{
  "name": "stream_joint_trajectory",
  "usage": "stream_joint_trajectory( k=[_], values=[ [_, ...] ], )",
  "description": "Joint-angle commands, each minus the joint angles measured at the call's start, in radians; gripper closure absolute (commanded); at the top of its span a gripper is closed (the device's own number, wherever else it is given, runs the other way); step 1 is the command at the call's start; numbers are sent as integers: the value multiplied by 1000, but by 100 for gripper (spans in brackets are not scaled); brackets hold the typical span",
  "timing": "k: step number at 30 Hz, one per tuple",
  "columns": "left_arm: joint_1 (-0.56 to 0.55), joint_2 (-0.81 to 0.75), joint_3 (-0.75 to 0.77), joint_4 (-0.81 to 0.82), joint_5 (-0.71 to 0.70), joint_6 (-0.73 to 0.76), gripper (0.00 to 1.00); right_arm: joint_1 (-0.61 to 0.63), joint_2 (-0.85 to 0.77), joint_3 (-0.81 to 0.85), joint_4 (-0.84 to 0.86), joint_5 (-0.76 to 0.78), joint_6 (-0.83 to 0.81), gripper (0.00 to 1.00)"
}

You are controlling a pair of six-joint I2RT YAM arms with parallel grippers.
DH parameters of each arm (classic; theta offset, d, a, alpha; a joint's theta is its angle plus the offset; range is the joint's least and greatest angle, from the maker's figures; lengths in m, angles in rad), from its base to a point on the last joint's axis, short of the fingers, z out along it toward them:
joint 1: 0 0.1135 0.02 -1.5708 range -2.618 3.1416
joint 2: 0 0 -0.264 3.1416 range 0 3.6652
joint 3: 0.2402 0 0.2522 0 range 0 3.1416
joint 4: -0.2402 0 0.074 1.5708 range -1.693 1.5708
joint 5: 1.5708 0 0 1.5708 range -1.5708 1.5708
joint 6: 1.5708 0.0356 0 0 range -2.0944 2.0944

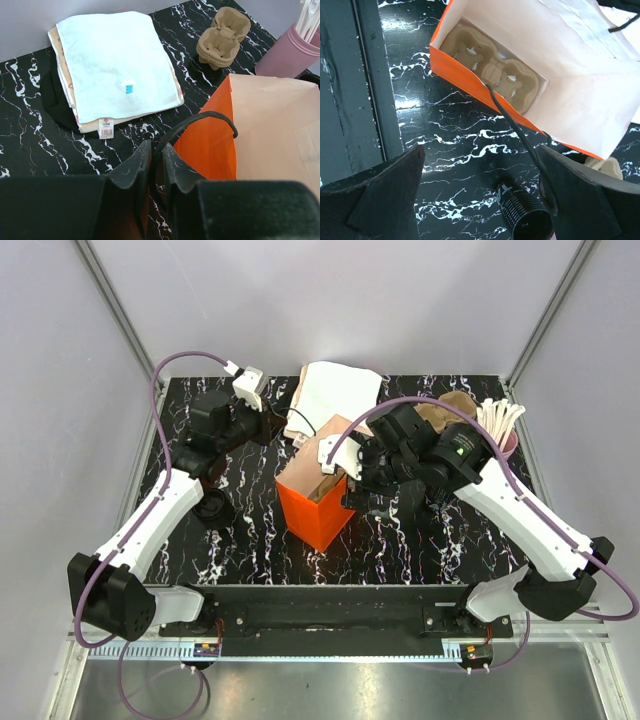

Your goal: Pack the takeout coffee

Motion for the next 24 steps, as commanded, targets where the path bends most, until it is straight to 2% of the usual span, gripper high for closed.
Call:
stream_joint_trajectory(
  k=[1,10,24],
  values=[
    [-2,-12,36,26,16,13,82,9,-39,-16,47,-50,-25,2],
    [-2,-3,51,16,19,19,82,7,-44,-53,85,-68,-25,6],
    [-13,36,143,-58,30,54,82,7,-46,4,87,-26,-23,17]
  ],
)
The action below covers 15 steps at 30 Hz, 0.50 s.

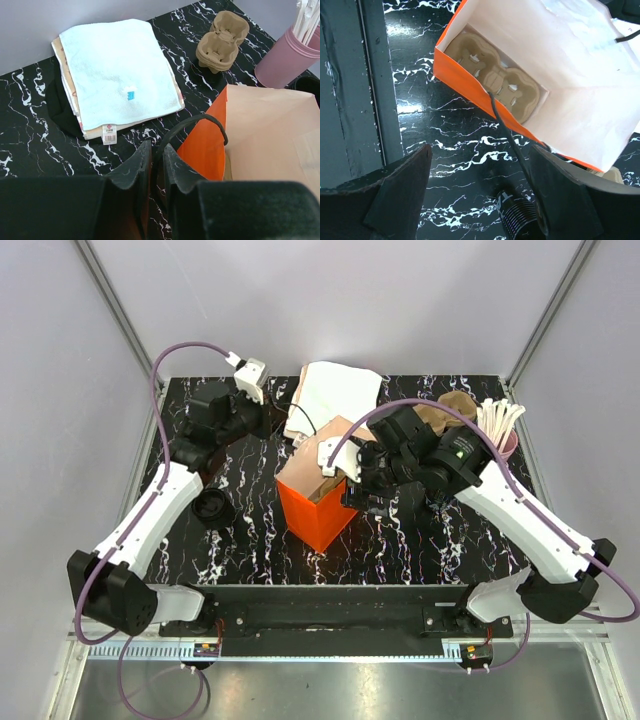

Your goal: Pack the takeout coffee

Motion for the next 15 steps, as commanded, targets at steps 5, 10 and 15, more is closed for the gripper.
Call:
stream_joint_trajectory(
  k=[5,10,15],
  values=[
    [-30,25,103,-34,43,49,82,7,-23,133,13,34,-18,20],
    [-50,43,140,-65,69,63,85,8,-35,208,-28,56,-26,23],
    [-71,63,172,-94,84,69,90,7,-32,155,1,87,-52,27]
  ],
)
